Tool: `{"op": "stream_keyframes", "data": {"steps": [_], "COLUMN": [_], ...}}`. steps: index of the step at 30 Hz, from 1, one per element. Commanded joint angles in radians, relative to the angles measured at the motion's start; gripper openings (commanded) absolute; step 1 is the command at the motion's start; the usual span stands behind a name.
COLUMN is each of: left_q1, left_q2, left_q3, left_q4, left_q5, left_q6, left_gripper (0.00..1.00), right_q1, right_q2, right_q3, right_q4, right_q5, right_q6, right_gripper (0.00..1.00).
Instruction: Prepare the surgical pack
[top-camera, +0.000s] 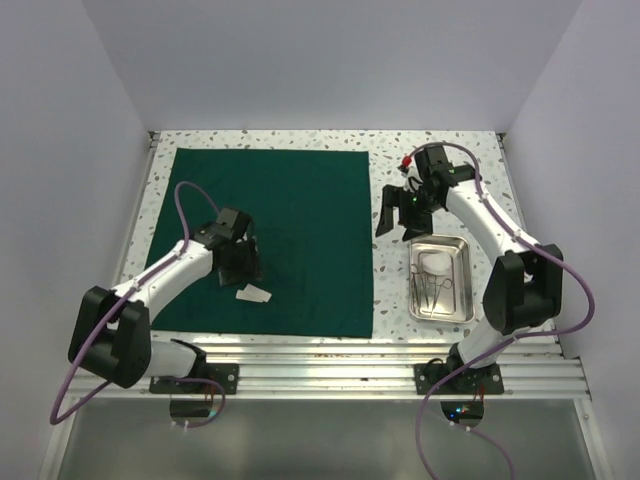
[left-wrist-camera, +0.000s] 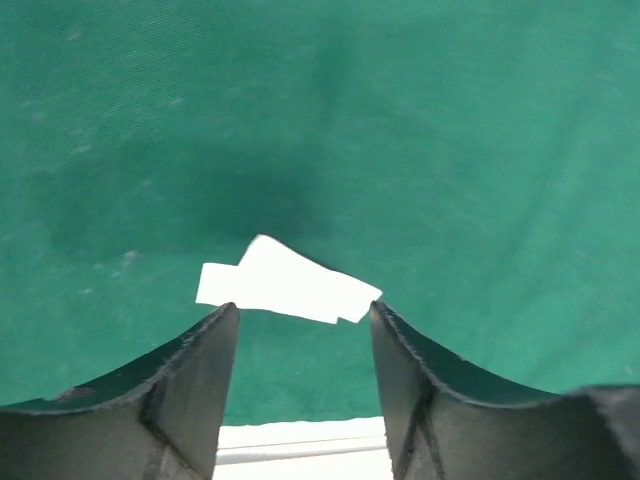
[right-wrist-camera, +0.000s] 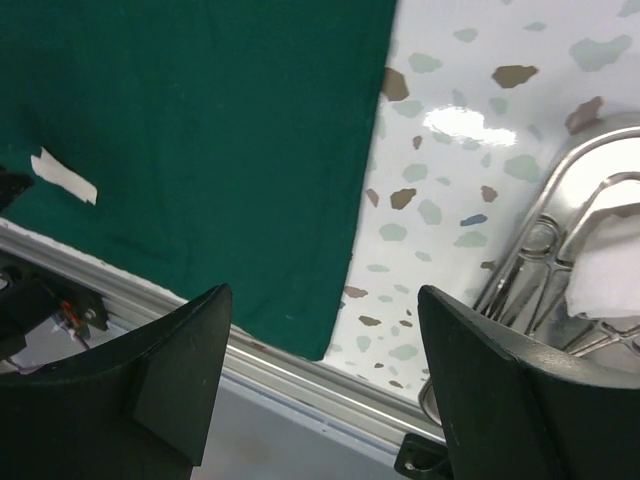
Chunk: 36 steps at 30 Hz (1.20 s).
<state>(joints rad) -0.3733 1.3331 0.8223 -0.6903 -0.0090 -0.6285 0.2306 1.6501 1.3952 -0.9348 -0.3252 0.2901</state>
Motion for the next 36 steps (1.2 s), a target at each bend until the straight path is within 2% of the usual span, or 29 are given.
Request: {"op": "stream_keyframes", "data": {"steps": [1, 3, 6, 11, 19, 36], "left_q1": [0.011, 0.011, 0.011, 0.011, 0.011, 0.011], "left_q2": [0.047, 0.087, 0.147, 0.178, 0.178, 0.201], "left_q3": [0.026, 0.031, 0.047, 0.066, 0.057, 0.015], "left_q4": [-0.046, -0.019, 0.006, 0.023, -0.003, 0.002], "left_q5": [-0.115, -0.111, -0.088, -0.079, -0.082, -0.075], "left_q6": [-0.083, -0.073, -0.044, -0.007, -0.007, -0.007], "left_gripper": [0.56, 0.53, 0.42, 0.36, 0.31, 0.29], "right_q1": [0.044, 0.061, 0.069, 0.07, 0.07, 0.07], "right_q2": [0.008, 0.014, 0.02, 0.025, 0.027, 0.022], "right_q3": [0.004, 0.005, 0.008, 0.005, -0.005, -0.018], "right_q4": [0.022, 0.022, 0.022, 0.028, 0.042, 0.06], "right_q5": [-0.057, -0.063, -0.072, -0.087, -0.1, -0.118], "right_q6": [0.011, 0.011, 0.009, 0.006, 0.004, 0.007], "right_gripper": [0.79, 0.79, 0.79, 0.79, 0.79, 0.79]}}
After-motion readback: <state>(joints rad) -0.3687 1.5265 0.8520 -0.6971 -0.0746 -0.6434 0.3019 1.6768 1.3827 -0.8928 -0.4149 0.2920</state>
